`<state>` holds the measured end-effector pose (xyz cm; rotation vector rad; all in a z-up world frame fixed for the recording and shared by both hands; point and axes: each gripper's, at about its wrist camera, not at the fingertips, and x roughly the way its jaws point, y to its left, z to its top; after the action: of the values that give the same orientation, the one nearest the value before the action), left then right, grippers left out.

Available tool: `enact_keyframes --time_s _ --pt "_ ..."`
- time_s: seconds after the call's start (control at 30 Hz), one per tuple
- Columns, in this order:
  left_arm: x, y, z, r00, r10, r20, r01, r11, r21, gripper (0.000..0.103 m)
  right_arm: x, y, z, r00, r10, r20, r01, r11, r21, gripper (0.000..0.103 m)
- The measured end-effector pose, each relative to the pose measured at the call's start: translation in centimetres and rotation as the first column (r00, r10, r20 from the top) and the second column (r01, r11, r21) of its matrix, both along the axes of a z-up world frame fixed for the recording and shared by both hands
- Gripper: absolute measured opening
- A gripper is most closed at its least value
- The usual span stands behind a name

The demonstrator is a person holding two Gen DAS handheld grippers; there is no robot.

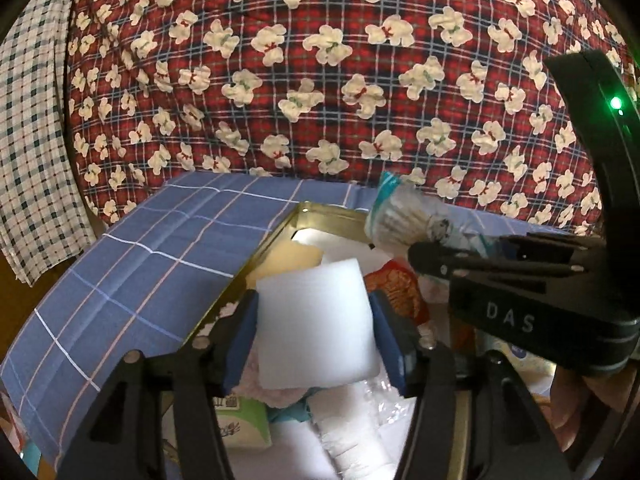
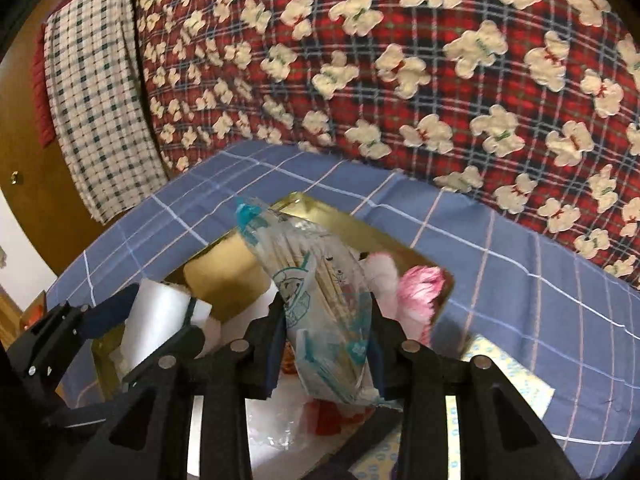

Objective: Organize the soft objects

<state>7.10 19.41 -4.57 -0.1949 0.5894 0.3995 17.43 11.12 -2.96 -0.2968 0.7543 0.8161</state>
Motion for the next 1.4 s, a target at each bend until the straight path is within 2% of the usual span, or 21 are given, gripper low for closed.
enact_keyframes --time_s 0.1,0.13,0.17,0.27,0.33,0.7,0.87,1.4 --pt "-0.2 0.1 -0.2 1.0 0.004 -0.009 -0.004 1.0 0.002 0.074 -0.1 0.1 -0.1 1.0 0.003 -0.002 -0.003 1.0 0.004 0.052" --pt "-0.2 0.0 -0.3 1.0 0.004 -0.011 -0.004 1.0 0.007 0.078 -0.2 0.0 -0.1 1.0 0.005 -0.006 -0.005 1.0 0.013 0.062" --pt "-0.3 0.0 -0.2 1.0 0.004 -0.012 -0.004 1.0 0.012 0.082 -0.3 0.0 0.0 1.0 0.004 -0.004 -0.004 1.0 0.018 0.068" --pt "-0.9 -0.2 0.0 1.0 0.012 -0.004 -0.012 1.0 0.028 0.095 -0.6 -0.7 0.7 1.0 -0.009 0.022 0.008 0.999 0.044 0.068" --pt "-1.4 -0.3 0.3 1.0 0.022 0.008 -0.022 0.999 0.039 0.097 -0.8 -1.3 1.2 1.0 -0.016 0.017 0.014 0.998 0.065 0.068" --pt "-3.9 -0.5 2.1 0.996 0.041 0.074 -0.045 0.998 0.047 0.1 -3.4 -4.2 2.9 0.997 -0.046 0.056 0.036 0.985 0.166 0.07" --pt "-4.8 -0.5 2.7 0.993 0.057 0.106 -0.063 0.997 0.051 0.102 -4.3 -5.9 3.2 0.997 -0.064 0.051 0.05 0.97 0.24 0.077" --pt "-6.0 -1.4 3.2 0.988 0.056 0.141 -0.067 0.995 0.069 0.102 -4.7 -7.9 3.3 0.997 -0.074 0.027 0.063 0.954 0.292 0.077"
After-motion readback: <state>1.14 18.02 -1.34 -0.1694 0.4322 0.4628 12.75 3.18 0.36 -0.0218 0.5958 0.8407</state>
